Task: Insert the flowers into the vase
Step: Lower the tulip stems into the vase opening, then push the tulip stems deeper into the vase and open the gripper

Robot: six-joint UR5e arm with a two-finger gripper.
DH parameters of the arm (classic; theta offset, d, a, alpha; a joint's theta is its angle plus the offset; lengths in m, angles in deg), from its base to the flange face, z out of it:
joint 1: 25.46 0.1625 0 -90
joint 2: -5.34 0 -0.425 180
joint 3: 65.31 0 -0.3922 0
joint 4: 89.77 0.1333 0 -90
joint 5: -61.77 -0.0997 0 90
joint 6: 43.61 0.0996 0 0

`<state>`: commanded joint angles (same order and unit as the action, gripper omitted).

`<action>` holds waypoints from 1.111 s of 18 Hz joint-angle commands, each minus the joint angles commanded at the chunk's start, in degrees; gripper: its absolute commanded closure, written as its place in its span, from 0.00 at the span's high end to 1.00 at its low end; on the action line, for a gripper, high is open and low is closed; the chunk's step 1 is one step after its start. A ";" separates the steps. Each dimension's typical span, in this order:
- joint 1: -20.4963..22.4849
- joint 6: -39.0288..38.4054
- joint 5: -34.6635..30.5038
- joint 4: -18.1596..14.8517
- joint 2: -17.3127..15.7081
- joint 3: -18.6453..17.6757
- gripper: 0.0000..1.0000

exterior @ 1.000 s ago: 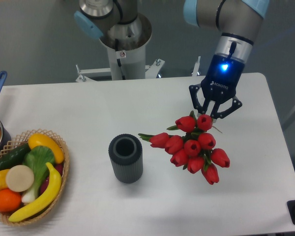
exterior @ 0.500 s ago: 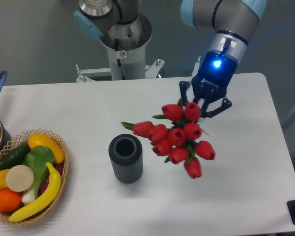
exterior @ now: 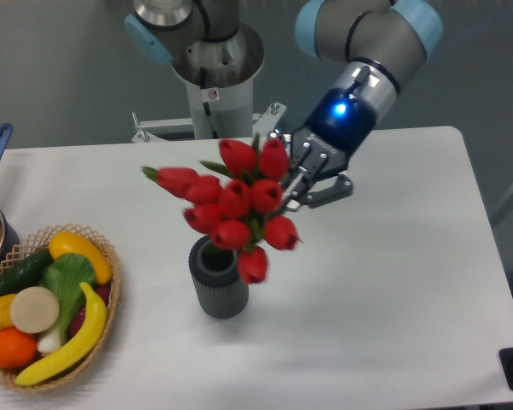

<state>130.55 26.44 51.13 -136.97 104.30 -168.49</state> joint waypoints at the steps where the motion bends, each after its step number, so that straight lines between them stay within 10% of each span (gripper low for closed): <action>1: -0.27 0.09 0.79 0.09 0.00 -0.35 0.21; 20: -2.99 6.41 3.00 0.09 3.25 -6.24 0.21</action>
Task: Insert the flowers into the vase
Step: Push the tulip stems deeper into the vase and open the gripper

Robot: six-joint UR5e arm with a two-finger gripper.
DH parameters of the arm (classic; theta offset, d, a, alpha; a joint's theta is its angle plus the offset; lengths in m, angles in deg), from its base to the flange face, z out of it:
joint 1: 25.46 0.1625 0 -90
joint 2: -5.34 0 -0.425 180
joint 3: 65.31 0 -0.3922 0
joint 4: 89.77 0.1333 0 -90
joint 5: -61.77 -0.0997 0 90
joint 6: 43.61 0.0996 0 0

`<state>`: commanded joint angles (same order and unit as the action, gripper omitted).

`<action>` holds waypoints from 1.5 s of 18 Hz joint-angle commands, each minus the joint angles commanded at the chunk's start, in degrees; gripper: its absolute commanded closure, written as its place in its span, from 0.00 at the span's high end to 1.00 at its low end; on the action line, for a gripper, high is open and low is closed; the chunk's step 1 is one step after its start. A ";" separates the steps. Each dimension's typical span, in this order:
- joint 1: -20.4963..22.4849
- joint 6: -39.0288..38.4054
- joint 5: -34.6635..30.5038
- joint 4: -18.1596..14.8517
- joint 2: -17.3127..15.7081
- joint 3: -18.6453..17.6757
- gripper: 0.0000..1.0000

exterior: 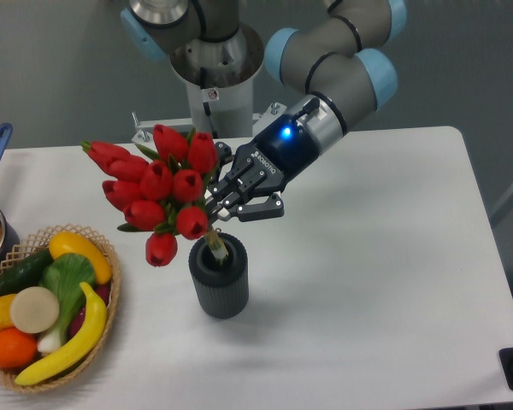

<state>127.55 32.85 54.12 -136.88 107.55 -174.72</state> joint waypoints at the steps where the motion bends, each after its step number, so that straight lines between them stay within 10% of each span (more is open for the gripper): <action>1: 0.09 0.96 0.00 0.00 0.17 -0.53 0.21; 27: 2.37 9.83 -0.09 0.00 7.11 -5.28 0.27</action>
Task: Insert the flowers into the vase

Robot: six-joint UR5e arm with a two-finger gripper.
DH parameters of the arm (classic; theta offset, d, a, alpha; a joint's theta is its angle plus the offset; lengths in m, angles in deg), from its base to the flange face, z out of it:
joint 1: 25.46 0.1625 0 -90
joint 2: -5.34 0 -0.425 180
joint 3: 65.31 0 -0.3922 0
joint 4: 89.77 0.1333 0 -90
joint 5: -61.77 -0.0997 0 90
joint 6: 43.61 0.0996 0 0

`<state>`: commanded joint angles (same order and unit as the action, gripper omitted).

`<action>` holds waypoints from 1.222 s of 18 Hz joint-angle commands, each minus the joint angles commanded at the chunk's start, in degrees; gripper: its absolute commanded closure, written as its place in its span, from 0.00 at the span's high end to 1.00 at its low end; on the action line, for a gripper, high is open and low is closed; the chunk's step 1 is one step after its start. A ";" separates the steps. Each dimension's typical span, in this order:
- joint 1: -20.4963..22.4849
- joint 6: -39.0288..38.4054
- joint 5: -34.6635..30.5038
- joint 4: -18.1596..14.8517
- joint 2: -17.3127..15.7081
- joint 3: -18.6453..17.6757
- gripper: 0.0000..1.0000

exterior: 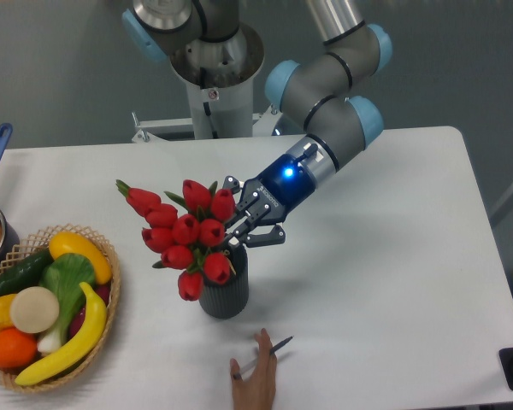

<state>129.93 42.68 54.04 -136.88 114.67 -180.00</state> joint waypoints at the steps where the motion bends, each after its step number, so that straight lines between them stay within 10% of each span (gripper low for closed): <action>1: 0.00 0.80 0.00 0.00 0.70 0.09 0.28; 8: -0.09 1.86 0.00 0.00 0.97 -0.18 0.49; 12: 1.14 2.12 0.00 0.09 0.62 0.00 0.98; 22: 9.39 1.60 -11.84 -0.26 -12.28 -3.69 1.00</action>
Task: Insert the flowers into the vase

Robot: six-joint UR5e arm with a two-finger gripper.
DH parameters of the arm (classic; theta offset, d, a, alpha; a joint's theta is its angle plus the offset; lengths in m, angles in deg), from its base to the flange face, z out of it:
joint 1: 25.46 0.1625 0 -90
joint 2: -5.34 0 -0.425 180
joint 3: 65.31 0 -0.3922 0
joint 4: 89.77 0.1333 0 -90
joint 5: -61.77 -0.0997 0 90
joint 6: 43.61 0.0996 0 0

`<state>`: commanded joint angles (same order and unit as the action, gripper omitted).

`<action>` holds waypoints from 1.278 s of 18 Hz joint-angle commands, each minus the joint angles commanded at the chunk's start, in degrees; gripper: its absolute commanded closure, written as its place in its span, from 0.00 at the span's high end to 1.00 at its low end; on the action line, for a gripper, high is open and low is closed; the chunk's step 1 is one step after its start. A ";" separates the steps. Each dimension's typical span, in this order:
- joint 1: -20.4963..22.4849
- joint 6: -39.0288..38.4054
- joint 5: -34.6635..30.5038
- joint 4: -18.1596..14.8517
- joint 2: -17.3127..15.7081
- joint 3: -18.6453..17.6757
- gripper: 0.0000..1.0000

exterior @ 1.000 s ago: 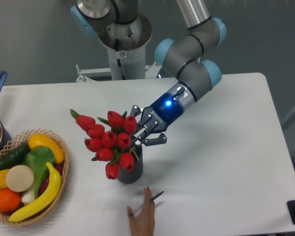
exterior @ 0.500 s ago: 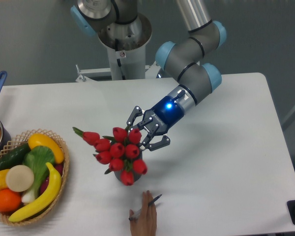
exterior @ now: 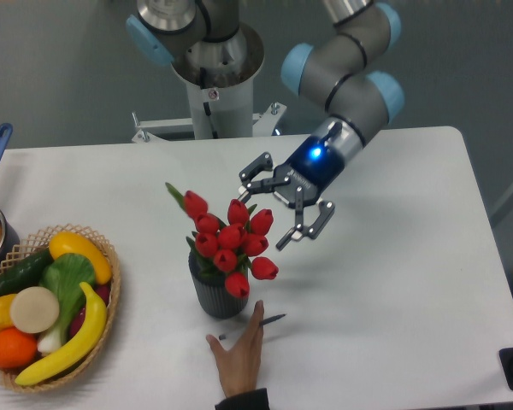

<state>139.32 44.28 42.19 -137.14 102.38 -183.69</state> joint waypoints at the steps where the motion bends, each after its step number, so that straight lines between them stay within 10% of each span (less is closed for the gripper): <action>1: 0.88 0.09 -1.06 0.00 -1.23 -0.18 1.00; 14: 11.87 -0.18 -30.49 -0.70 -12.31 5.17 1.00; 23: 12.75 19.31 -50.37 -11.94 -15.57 9.66 1.00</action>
<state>152.07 63.59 -8.18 -149.08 86.81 -174.03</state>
